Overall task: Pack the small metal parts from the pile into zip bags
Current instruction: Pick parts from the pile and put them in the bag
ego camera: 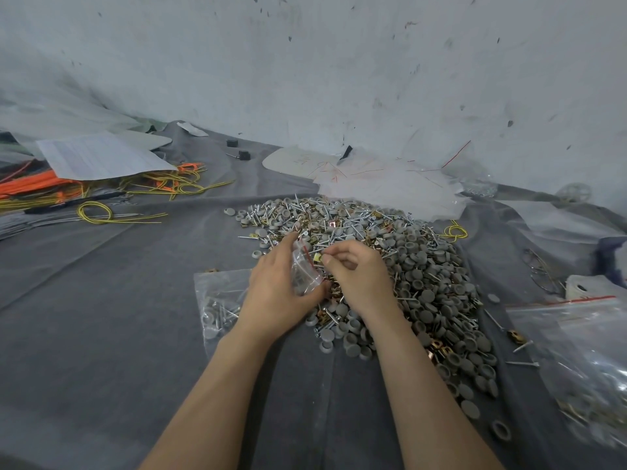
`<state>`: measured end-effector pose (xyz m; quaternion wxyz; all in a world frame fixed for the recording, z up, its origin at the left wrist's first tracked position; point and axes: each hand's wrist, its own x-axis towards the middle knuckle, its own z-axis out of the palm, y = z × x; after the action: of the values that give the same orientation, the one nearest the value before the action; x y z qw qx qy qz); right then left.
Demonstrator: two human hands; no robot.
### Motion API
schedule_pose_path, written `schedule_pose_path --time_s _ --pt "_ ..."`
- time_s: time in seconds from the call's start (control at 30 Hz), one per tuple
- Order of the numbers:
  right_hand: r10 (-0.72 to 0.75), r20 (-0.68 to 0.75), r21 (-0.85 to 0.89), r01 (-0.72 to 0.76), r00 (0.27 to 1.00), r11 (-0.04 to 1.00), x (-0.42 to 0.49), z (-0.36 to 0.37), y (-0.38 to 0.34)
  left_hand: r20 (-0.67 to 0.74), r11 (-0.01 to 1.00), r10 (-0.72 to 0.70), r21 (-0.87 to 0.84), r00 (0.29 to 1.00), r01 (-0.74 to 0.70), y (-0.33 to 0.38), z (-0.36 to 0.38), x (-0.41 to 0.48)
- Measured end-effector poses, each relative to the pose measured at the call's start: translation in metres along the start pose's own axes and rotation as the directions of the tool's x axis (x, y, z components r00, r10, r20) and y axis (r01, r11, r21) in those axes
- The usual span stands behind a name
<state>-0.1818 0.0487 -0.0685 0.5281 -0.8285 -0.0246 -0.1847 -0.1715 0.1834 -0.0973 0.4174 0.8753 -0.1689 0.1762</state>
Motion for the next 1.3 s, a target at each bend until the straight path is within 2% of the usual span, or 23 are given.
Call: schedule_pose_path --time_s 0.1,0.17,0.23,0.3,0.37,0.43,0.47,0.53,0.83,0.93,1.03,1.3 --pt "0.018 0.116 0.095 -0.029 0.993 0.995 -0.001 0.001 -0.004 0.006 1.000 0.003 -0.004 1.000 -0.003 0.000 0.000 0.000" --pt "0.039 0.060 0.046 -0.041 0.997 0.998 -0.001 -0.001 -0.002 0.001 1.000 -0.005 -0.012 1.000 0.005 0.000 -0.001 -0.001" --pt "0.037 -0.074 -0.139 -0.047 0.997 0.989 -0.001 -0.004 0.002 -0.002 1.000 -0.015 -0.015 1.000 0.015 0.001 -0.001 -0.001" --pt "0.006 -0.128 -0.346 -0.051 0.992 0.937 -0.002 -0.007 0.004 0.002 1.000 -0.019 -0.012 1.000 0.019 0.001 -0.001 0.000" --pt "0.045 -0.050 -0.552 -0.065 0.998 0.831 -0.003 -0.007 0.005 0.004 1.000 -0.018 -0.013 1.000 0.018 0.001 -0.001 -0.001" --pt "0.161 0.050 -0.731 -0.073 0.986 0.679 -0.006 -0.003 0.004 0.001 1.000 -0.020 -0.014 1.000 0.020 0.001 -0.002 -0.001" --pt "0.202 0.081 -0.782 -0.063 0.976 0.620 -0.008 0.000 0.003 0.000 1.000 -0.020 -0.014 1.000 0.020 0.001 -0.002 -0.001" --pt "0.209 0.099 -0.816 -0.041 0.973 0.576 -0.009 0.006 0.003 -0.002 1.000 -0.018 -0.014 1.000 0.018 0.002 -0.002 -0.001" --pt "0.130 -0.034 -0.729 -0.114 0.991 0.675 -0.009 0.006 0.004 0.003 1.000 -0.024 -0.016 1.000 0.024 0.002 -0.002 0.000" --pt "0.035 -0.074 -0.591 -0.072 0.997 0.804 -0.005 0.002 0.005 0.006 0.999 -0.026 -0.019 1.000 0.026 0.002 -0.002 -0.001" --pt "0.027 -0.127 -0.396 -0.076 0.992 0.915 -0.003 -0.001 0.004 0.010 1.000 -0.027 -0.015 1.000 0.027 0.002 -0.002 -0.001" --pt "0.044 -0.127 -0.176 -0.066 0.991 0.982 0.002 -0.003 0.007 0.013 1.000 -0.017 -0.013 1.000 0.017 0.003 -0.002 -0.001"
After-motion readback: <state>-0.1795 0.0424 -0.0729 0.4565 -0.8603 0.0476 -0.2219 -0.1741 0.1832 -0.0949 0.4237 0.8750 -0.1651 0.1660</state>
